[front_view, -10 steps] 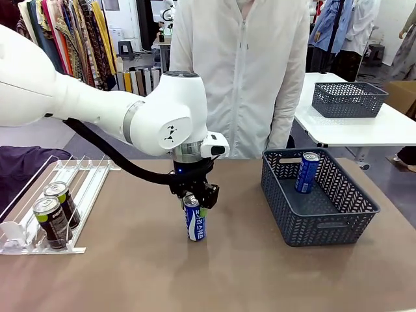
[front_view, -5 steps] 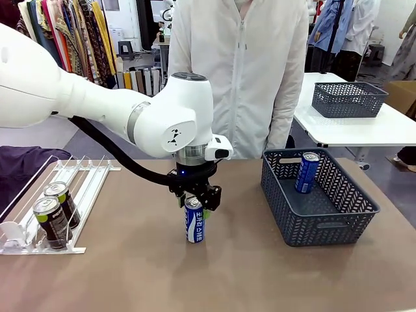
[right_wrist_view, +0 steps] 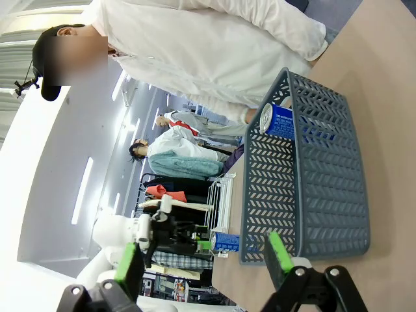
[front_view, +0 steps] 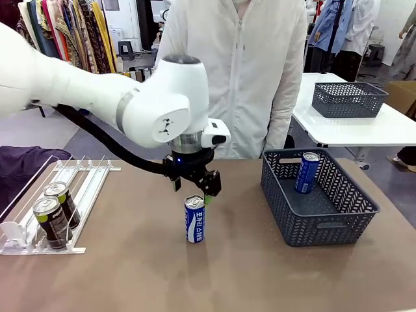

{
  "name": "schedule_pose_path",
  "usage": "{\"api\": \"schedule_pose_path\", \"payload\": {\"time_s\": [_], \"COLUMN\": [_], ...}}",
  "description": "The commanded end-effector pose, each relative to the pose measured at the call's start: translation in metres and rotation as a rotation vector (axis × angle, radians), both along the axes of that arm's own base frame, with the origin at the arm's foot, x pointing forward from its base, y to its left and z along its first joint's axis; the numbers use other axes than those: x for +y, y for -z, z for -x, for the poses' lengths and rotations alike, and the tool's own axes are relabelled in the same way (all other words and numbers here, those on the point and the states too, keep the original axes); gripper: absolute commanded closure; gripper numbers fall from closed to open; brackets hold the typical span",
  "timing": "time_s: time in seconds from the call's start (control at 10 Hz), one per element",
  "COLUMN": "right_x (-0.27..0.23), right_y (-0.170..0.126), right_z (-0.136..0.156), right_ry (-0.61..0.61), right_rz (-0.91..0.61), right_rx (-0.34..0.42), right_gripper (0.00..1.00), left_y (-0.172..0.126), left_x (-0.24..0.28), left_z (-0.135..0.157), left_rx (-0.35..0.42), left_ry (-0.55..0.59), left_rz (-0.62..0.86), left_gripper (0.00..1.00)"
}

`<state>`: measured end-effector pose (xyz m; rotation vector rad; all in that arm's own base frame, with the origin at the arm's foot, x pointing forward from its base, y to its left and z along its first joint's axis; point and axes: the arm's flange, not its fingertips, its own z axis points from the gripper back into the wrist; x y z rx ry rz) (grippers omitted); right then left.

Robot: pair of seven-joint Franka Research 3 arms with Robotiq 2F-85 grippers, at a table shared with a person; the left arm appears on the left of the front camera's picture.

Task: Retrieve and store the cans from the dispenser.
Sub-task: Pick up the last remaining can from one row of the Automatic Can Dispenser and place it in the middle of the table.

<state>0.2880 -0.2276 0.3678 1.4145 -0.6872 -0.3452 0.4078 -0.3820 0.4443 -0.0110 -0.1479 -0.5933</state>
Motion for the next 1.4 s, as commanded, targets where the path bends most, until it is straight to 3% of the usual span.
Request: {"api": "schedule_pose_path", "payload": {"time_s": [0.0, 0.2, 0.3, 0.4, 0.6, 0.8, 1.0, 1.2, 1.3], "right_x": [0.001, 0.001, 0.001, 0.001, 0.001, 0.001, 0.001, 0.001, 0.001], "right_y": [-0.004, -0.004, -0.004, -0.004, -0.004, -0.004, -0.004, -0.004, -0.004], "right_z": [0.002, 0.002, 0.002, 0.002, 0.002, 0.002, 0.002, 0.002, 0.002], "right_ry": [-0.007, -0.007, -0.007, -0.007, -0.007, -0.007, -0.007, -0.007, -0.007], "right_rz": [-0.004, -0.004, -0.004, -0.004, -0.004, -0.004, -0.004, -0.004, -0.004], "right_rx": [0.006, 0.006, 0.006, 0.006, 0.006, 0.006, 0.006, 0.006, 0.006], "right_gripper": [0.00, 0.00, 0.00, 0.00, 0.00, 0.00, 0.00, 0.00, 0.00], "left_y": [-0.039, -0.086, -0.108, -0.121, -0.130, -0.107, -0.068, -0.017, -0.005], "left_x": [0.047, 0.113, 0.168, 0.222, 0.333, 0.456, 0.538, 0.578, 0.577], "left_z": [0.034, 0.048, 0.054, 0.060, 0.067, 0.081, 0.103, 0.115, 0.115], "left_rx": [-0.077, -0.059, -0.070, -0.112, -0.119, -0.049, -0.024, -0.023, 0.016], "left_ry": [-0.010, 0.029, -0.006, -0.105, -0.237, -0.324, -0.389, -0.403, -0.429], "left_rz": [0.081, 0.257, 0.379, 0.458, 0.635, 0.867, 1.097, 1.246, 1.177], "left_gripper": [0.00, 0.00, 0.00, 0.00, 0.00, 0.00, 0.00, 0.00, 0.00]}}
